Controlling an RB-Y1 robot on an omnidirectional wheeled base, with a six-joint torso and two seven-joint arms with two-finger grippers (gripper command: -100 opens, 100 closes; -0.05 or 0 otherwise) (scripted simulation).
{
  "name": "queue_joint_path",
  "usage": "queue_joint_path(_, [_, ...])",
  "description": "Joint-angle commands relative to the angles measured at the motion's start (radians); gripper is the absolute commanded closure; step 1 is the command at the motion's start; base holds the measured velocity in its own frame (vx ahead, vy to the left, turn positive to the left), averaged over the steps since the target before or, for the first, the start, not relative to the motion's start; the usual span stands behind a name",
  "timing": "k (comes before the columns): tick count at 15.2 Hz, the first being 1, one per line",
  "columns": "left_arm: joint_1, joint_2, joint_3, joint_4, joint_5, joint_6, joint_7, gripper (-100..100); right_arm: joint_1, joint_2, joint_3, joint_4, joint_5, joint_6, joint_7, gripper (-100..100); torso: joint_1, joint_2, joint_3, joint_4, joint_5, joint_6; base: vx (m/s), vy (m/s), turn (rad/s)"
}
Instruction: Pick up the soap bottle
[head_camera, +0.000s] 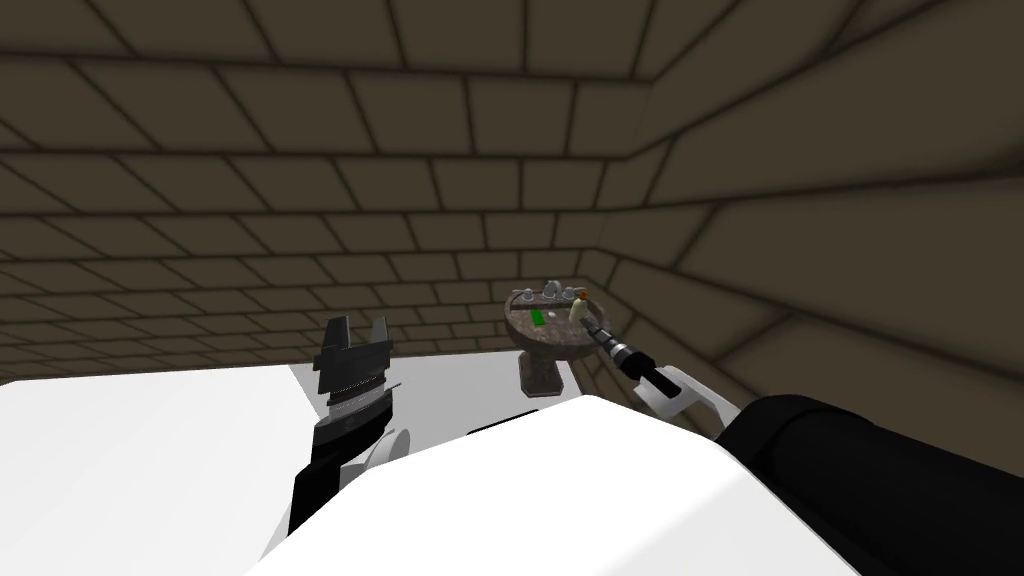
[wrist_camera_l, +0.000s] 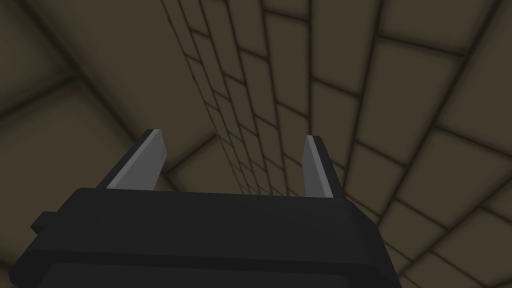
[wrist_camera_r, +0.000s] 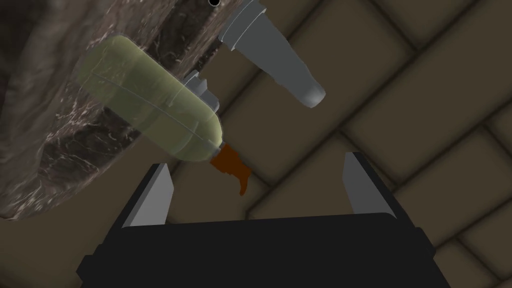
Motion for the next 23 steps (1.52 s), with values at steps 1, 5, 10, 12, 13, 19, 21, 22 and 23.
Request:
queue_joint_path(1, [0.000, 0.000, 0.000, 0.000, 0.000, 0.000, 0.000, 0, -0.004, -0.042, -0.009, 0.024, -0.003, 0.022, -0.002, -100, 0.000, 0.000, 0.000, 0.000, 0.000, 0.000, 0.047, 0.041, 0.066])
queue_joint_path(5, [0.000, 0.000, 0.000, 0.000, 0.000, 0.000, 0.000, 0, 0.011, -0.115, -0.030, 0.062, -0.003, 0.069, 0.000, -100, 0.000, -0.001, -0.001, 0.000, 0.000, 0.000, 0.056, 0.035, 0.088])
queue_joint_path(10, [0.000, 0.000, 0.000, 0.000, 0.000, 0.000, 0.000, 0, 0.035, -0.218, -0.061, 0.121, -0.004, 0.135, 0.003, -100, -0.001, -0.002, -0.001, 0.000, 0.000, 0.000, 0.064, 0.033, 0.080])
queue_joint_path(12, [0.000, 0.000, 0.000, 0.000, 0.000, 0.000, 0.000, 0, 0.043, -0.250, -0.070, 0.141, -0.005, 0.155, 0.004, -100, -0.001, -0.002, -0.001, 0.000, 0.000, 0.000, 0.069, 0.019, 0.077])
queue_joint_path(13, [0.000, 0.000, 0.000, 0.000, 0.000, 0.000, 0.000, 0, 0.043, -0.250, -0.070, 0.141, -0.005, 0.155, 0.004, -100, -0.001, -0.002, -0.001, 0.000, 0.000, 0.000, 0.065, 0.025, 0.080])
queue_joint_path(19, [0.000, 0.000, 0.000, 0.000, 0.000, 0.000, 0.000, 0, 0.073, -0.359, -0.105, 0.214, -0.008, 0.228, 0.008, -100, -0.001, -0.004, -0.003, -0.001, 0.000, 0.000, 0.096, 0.022, 0.087])
queue_joint_path(21, [0.000, 0.000, 0.000, 0.000, 0.000, 0.000, 0.000, 0, 0.079, -0.380, -0.112, 0.230, -0.009, 0.244, 0.009, -100, -0.001, -0.004, -0.002, -0.001, 0.000, 0.000, 0.077, 0.017, 0.069])
queue_joint_path(22, [0.000, 0.000, 0.000, 0.000, 0.000, 0.000, 0.000, 0, 0.086, -0.400, -0.119, 0.245, -0.010, 0.258, 0.009, -100, -0.001, -0.003, -0.002, -0.001, 0.000, 0.000, 0.092, 0.030, 0.120])
queue_joint_path(23, [0.000, 0.000, 0.000, 0.000, 0.000, 0.000, 0.000, 0, 0.092, -0.416, -0.125, 0.258, -0.011, 0.271, 0.010, -100, -0.001, -0.004, -0.002, -0.001, 0.000, -0.001, 0.107, 0.036, 0.130])
